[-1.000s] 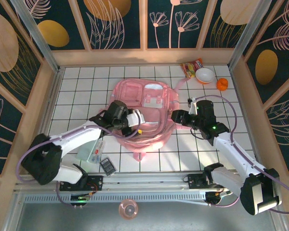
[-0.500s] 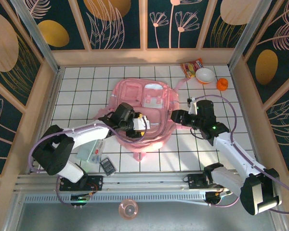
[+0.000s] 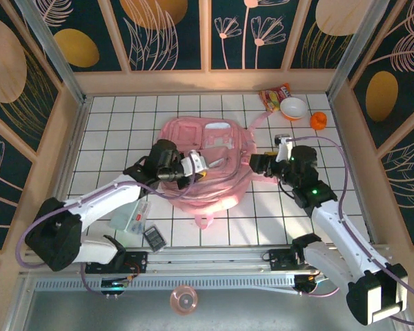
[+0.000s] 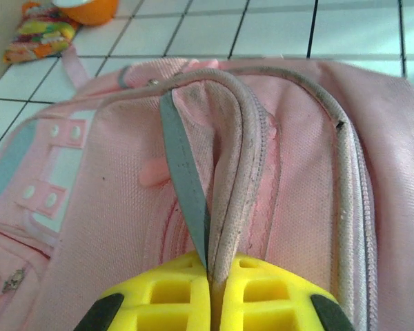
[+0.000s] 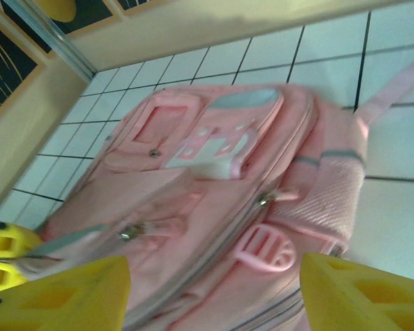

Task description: Pack the student bag

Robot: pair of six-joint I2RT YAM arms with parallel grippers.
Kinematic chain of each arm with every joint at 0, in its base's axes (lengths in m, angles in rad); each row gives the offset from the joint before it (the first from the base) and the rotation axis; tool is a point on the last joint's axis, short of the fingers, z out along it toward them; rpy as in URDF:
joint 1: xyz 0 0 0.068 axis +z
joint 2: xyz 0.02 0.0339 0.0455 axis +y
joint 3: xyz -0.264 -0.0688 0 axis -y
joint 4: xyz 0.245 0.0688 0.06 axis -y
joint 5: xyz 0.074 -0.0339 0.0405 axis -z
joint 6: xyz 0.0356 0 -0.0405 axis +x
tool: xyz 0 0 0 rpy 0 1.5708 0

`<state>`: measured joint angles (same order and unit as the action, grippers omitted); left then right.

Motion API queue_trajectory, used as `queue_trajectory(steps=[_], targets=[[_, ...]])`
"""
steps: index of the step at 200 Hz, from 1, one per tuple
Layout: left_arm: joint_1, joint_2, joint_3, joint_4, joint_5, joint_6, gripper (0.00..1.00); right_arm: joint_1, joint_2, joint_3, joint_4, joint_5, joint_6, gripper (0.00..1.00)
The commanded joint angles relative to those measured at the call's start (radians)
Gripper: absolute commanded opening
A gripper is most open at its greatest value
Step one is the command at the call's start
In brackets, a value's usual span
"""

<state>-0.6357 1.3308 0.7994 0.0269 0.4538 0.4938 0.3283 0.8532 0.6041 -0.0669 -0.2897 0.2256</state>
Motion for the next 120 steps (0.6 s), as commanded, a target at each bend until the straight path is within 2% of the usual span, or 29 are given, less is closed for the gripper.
queue_trajectory(steps=[1,28,50,87,120], targets=[[0.044,-0.082,0.004,0.144,0.174,-0.122,0.0,-0.014,-0.006,0.02,0.066,0.019,-0.169,0.66],[0.064,-0.11,0.021,0.141,0.223,-0.141,0.0,-0.033,0.052,0.046,0.048,0.005,-0.29,0.72],[0.068,-0.115,0.037,0.131,0.253,-0.141,0.0,-0.069,0.121,0.093,-0.007,-0.133,-0.423,0.74],[0.07,-0.111,0.046,0.134,0.289,-0.144,0.0,-0.144,0.183,0.095,0.038,-0.315,-0.576,0.73],[0.07,-0.11,0.063,0.108,0.304,-0.123,0.0,-0.154,0.262,0.144,-0.009,-0.435,-0.739,0.72]])
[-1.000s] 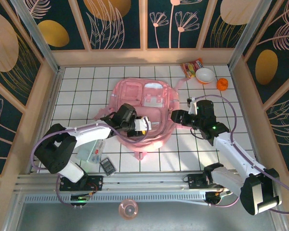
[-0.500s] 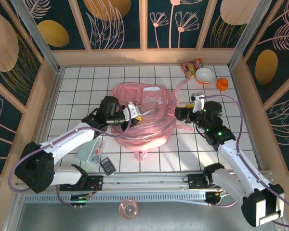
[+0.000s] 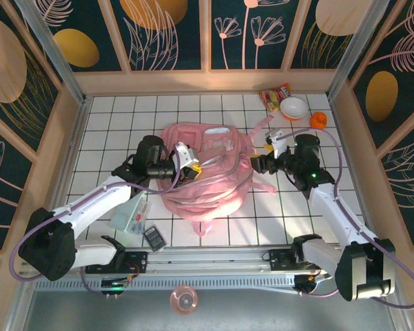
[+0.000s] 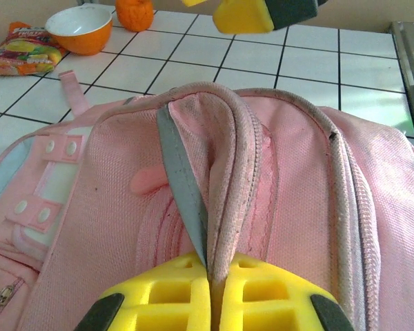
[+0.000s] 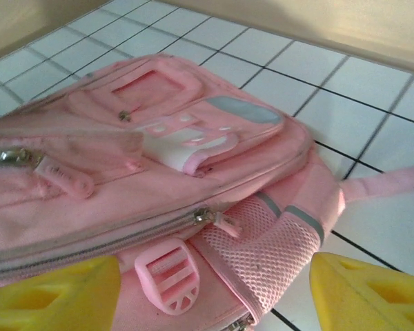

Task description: Pack the student bag

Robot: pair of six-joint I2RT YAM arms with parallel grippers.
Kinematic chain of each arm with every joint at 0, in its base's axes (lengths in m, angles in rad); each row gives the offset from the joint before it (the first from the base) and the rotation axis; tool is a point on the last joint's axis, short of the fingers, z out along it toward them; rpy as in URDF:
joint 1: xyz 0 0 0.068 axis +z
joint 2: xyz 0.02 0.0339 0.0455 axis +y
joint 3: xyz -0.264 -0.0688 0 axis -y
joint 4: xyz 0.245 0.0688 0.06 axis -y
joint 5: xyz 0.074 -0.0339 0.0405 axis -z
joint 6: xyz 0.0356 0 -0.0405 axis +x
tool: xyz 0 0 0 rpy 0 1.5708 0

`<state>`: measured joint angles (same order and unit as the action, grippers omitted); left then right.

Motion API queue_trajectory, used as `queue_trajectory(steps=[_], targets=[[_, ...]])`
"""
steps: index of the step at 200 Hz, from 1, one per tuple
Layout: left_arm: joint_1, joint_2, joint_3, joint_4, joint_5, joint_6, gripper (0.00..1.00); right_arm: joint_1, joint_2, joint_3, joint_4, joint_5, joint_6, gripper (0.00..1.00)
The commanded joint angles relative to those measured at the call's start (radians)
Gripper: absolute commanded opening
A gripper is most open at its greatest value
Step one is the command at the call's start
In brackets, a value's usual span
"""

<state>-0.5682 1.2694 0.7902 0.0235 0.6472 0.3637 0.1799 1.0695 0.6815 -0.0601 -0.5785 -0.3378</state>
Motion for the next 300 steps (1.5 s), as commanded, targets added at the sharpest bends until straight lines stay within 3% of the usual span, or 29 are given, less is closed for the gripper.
queue_trajectory(steps=[1,113,144,168,231,300], targets=[[0.003,-0.048,0.073,0.111,0.111,0.008,0.0,-0.006,0.05,0.068,-0.018,-0.149,-0.18,0.71],[0.004,-0.034,0.104,0.075,0.125,0.05,0.0,0.0,0.348,0.225,-0.121,-0.287,-0.452,0.69],[0.003,-0.031,0.108,0.076,0.123,0.053,0.0,0.043,0.403,0.243,-0.129,-0.29,-0.442,0.67],[0.003,-0.031,0.107,0.088,0.115,0.047,0.0,0.056,0.418,0.235,-0.147,-0.364,-0.424,0.65],[0.003,-0.026,0.097,0.102,0.06,0.055,0.0,0.128,0.304,0.187,-0.332,-0.333,-0.451,0.62],[0.002,-0.03,0.082,0.098,0.055,0.067,0.0,0.128,-0.005,0.097,-0.366,-0.255,-0.354,0.64]])
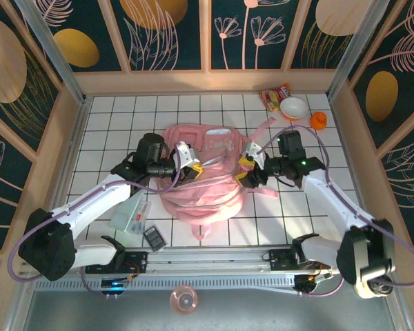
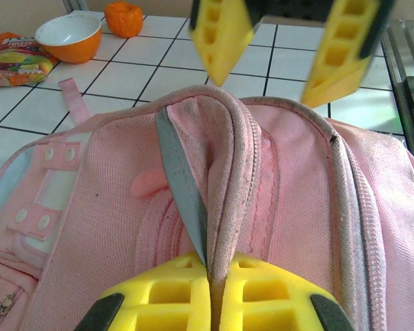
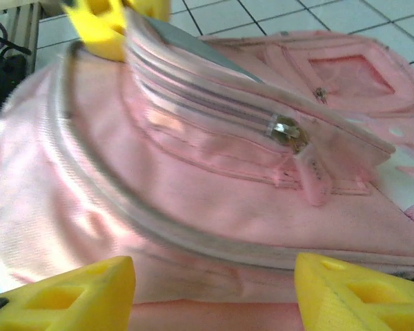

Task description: Pack the student bag

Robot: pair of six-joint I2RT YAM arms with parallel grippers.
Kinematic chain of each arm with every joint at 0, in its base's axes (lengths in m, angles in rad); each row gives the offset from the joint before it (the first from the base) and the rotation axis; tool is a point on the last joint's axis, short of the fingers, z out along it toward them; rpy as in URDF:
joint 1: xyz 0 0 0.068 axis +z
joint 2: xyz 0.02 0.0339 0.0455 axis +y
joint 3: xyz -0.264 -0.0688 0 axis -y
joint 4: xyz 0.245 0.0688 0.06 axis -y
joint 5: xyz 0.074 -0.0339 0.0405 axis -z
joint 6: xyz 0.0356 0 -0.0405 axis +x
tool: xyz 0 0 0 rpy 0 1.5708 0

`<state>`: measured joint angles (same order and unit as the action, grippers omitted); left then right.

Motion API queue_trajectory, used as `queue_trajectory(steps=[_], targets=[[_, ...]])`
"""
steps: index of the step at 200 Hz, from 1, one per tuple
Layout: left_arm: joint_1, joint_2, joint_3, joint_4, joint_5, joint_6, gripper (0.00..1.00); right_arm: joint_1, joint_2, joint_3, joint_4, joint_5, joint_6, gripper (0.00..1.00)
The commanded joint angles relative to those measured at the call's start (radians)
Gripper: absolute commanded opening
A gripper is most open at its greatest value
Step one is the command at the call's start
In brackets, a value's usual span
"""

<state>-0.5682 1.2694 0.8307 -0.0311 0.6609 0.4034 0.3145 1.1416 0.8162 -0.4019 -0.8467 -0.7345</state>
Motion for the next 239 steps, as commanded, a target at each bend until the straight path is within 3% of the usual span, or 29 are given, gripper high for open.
queue_trajectory(steps=[1,36,102,168,203,239], targets=[[0.004,-0.03,0.042,0.152,0.042,0.028,0.0,-0.008,-0.08,-0.039,-0.022,0.015,0.044,0.64],[0.003,-0.03,0.046,0.154,0.075,0.034,0.0,-0.057,-0.072,-0.027,0.026,0.039,0.045,0.65],[0.003,-0.024,0.055,0.169,0.107,0.037,0.0,-0.097,0.144,0.041,0.242,0.013,0.058,0.67],[0.003,-0.024,0.058,0.173,0.109,0.036,0.0,-0.056,0.397,0.172,0.174,-0.02,-0.038,0.66],[0.003,-0.017,0.058,0.183,0.091,0.037,0.0,-0.028,0.38,0.149,0.135,-0.012,-0.039,0.64],[0.002,-0.016,0.044,0.2,0.054,0.025,0.0,0.015,0.254,0.046,0.146,-0.033,0.042,0.62]])
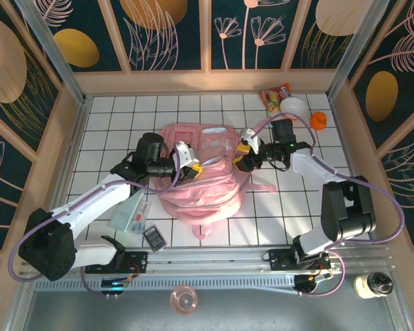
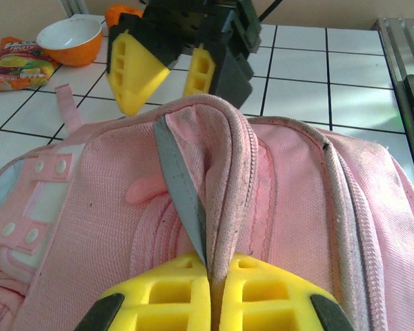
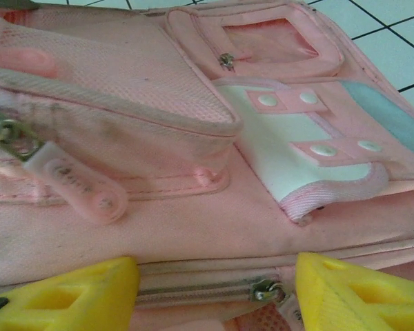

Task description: Pack the student bag

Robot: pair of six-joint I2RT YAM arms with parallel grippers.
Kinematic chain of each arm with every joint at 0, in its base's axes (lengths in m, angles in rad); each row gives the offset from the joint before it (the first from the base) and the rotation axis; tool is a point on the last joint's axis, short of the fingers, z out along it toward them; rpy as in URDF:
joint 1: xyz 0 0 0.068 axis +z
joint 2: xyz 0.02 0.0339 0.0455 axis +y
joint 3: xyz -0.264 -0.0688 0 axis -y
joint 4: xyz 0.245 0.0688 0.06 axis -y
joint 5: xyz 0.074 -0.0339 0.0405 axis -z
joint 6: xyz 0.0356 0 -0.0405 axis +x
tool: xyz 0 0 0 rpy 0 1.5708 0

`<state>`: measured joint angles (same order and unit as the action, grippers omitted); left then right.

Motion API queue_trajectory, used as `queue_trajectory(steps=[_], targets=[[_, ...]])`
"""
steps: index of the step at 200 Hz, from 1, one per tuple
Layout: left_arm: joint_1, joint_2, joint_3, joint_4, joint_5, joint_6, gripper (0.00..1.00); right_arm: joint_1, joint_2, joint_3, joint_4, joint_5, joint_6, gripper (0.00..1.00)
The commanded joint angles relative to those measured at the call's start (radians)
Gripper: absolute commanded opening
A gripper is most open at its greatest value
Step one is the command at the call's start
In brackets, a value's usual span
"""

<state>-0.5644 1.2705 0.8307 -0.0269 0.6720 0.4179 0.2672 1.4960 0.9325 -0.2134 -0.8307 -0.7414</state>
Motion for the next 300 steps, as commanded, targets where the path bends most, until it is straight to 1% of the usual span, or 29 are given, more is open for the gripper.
queue_trajectory(steps=[1,31,56,69,85,94,110,133,171,193,211,232,246,264,285,300], targets=[[-0.001,-0.018,0.043,0.197,0.042,0.009,0.0,0.065,-0.106,-0.073,-0.043,-0.048,0.051,0.62],[-0.002,-0.023,0.028,0.219,0.042,-0.017,0.0,0.119,-0.25,-0.173,-0.033,-0.031,0.14,0.61],[-0.001,-0.034,0.016,0.235,0.041,-0.028,0.0,0.122,-0.396,-0.248,0.005,-0.015,0.214,0.61],[-0.001,-0.034,0.015,0.236,0.043,-0.028,0.0,0.107,-0.464,-0.277,0.035,0.005,0.237,0.62],[-0.002,-0.033,0.016,0.236,0.049,-0.028,0.0,0.046,-0.503,-0.302,0.089,-0.008,0.271,0.63],[-0.002,-0.031,0.019,0.237,0.054,-0.028,0.0,0.008,-0.497,-0.301,0.113,-0.019,0.278,0.64],[-0.001,-0.03,0.023,0.239,0.064,-0.028,0.0,-0.021,-0.446,-0.271,0.112,-0.009,0.241,0.64],[-0.001,-0.027,0.028,0.242,0.073,-0.025,0.0,-0.026,-0.32,-0.196,0.089,-0.013,0.165,0.64],[-0.002,-0.017,0.04,0.234,0.085,-0.013,0.0,-0.023,-0.079,-0.048,0.085,-0.077,0.094,0.64],[0.0,-0.013,0.043,0.226,0.089,-0.002,0.0,-0.022,0.026,0.027,0.03,-0.096,0.026,0.63],[0.0,-0.01,0.045,0.216,0.089,0.005,0.0,-0.02,0.077,0.065,-0.036,-0.092,-0.045,0.63],[0.0,-0.009,0.046,0.216,0.093,0.008,0.0,-0.02,0.108,0.097,-0.107,-0.076,-0.107,0.62],[0.0,-0.007,0.047,0.207,0.096,0.019,0.0,-0.021,0.11,0.1,-0.117,-0.071,-0.122,0.62],[-0.001,-0.001,0.048,0.187,0.079,0.04,0.0,-0.02,0.092,0.108,-0.145,-0.069,-0.118,0.57],[-0.001,-0.004,0.04,0.158,0.046,0.087,0.0,0.016,0.017,0.06,-0.223,-0.054,-0.13,0.53],[0.0,-0.007,0.035,0.1,0.036,0.185,0.0,0.049,-0.066,-0.022,-0.23,-0.038,-0.107,0.53]])
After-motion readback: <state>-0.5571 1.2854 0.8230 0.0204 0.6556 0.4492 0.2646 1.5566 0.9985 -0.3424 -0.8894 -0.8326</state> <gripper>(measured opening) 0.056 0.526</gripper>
